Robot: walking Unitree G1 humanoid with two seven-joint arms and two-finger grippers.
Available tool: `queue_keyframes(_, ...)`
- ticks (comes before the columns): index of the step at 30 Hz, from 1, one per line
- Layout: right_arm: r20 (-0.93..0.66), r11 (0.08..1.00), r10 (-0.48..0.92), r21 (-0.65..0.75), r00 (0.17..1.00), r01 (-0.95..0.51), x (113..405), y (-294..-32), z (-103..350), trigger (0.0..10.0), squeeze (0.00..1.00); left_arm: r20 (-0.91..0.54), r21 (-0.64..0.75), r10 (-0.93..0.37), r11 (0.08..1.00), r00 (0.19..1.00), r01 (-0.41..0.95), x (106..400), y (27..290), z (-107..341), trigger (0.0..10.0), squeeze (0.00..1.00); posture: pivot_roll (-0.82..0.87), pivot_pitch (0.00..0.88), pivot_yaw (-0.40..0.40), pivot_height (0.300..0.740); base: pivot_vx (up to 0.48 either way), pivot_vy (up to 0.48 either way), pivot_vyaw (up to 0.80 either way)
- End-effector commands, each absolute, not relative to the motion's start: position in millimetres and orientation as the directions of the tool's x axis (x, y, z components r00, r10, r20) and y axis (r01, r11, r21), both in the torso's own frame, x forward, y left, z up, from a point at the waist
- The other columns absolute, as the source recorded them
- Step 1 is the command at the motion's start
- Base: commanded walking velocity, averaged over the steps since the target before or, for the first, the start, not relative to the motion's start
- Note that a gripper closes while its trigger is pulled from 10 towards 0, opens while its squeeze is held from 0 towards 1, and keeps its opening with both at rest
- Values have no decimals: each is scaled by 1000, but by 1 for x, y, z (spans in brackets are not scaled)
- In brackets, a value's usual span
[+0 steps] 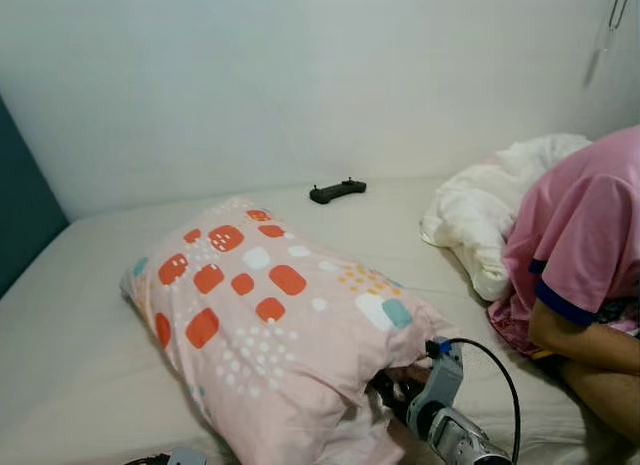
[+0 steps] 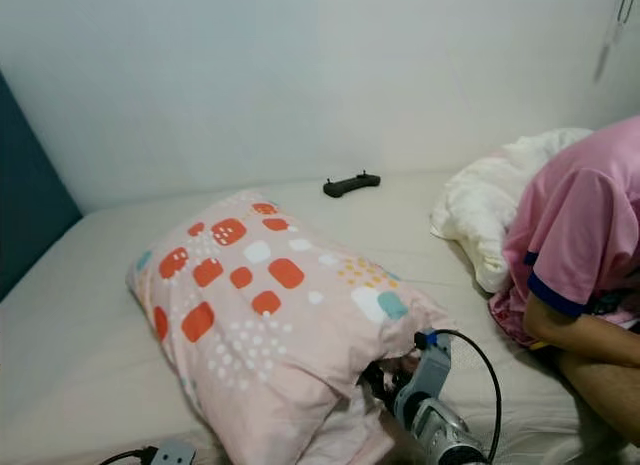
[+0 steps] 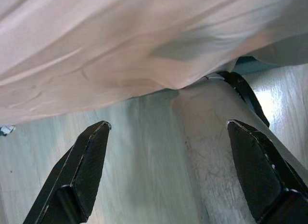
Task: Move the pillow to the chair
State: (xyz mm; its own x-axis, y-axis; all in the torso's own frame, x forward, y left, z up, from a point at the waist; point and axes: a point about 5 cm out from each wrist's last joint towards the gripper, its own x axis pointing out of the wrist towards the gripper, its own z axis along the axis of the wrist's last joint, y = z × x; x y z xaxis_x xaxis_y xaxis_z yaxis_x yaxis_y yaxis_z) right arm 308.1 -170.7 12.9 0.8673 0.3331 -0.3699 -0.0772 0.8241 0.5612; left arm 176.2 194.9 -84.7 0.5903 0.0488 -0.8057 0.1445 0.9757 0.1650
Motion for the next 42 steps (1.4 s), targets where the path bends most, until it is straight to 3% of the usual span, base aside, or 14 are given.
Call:
queue_keyframes(1,-289,785,408,595,866,-171,318,-161,26,10000,0,-888,136,34,972,459,190,139,193,-102,10000,0,-13,45,23,500,0,0,0)
queue_keyframes(7,-222,732,523,612,823,-300,319,-150,33,10000,0,-891,136,34,971,453,195,136,193,-102,10000,0,-10,58,24,485,0,0,0)
queue_keyframes(9,-163,672,618,617,769,-409,319,-140,38,10000,0,-894,136,34,971,447,198,133,194,-103,10000,0,-4,66,23,475,0,0,0)
queue_keyframes(19,-171,635,700,592,693,-496,318,-130,39,10000,0,-897,139,35,969,441,205,129,195,-104,10000,0,2,68,17,450,0,0,0)
queue_keyframes(20,-229,638,735,552,638,-537,311,-127,32,10000,0,-897,141,37,968,441,206,129,196,-104,10000,0,5,67,13,445,0,0,0)
queue_keyframes(21,-229,638,735,552,638,-537,311,-127,32,10000,0,-897,141,37,968,441,206,129,196,-104,10000,0,5,67,13,445,0,0,0)
queue_keyframes(22,-315,635,764,517,562,-573,302,-123,22,10000,0,-897,144,40,968,441,205,129,197,-104,10000,0,7,63,11,440,0,0,0)
queue_keyframes(23,-315,635,764,517,562,-573,302,-123,22,10000,0,-897,144,40,968,441,205,129,197,-104,10000,0,7,63,11,440,0,0,0)
queue_keyframes(25,-406,568,820,485,403,-665,283,-121,7,10000,0,-897,147,43,968,441,206,129,198,-104,10000,0,3,60,13,430,0,0,0)
queue_keyframes(32,-261,410,912,545,317,-732,281,-116,18,10000,0,-896,149,41,965,443,214,130,198,-104,10000,0,-6,58,23,410,0,0,0)
queue_keyframes(36,-176,355,934,552,310,-755,285,-114,27,10000,0,-895,150,38,965,445,217,132,198,-103,10000,0,-6,57,26,395,0,0,0)
queue_keyframes(40,-56,469,845,558,533,-684,309,-123,47,10000,0,-893,154,38,962,448,226,134,198,-102,10000,0,-5,54,34,375,0,0,0)
queue_keyframes(42,-36,493,818,558,574,-667,314,-126,52,10000,0,-893,156,38,961,448,229,134,198,-102,10000,0,-5,54,34,370,0,0,0)
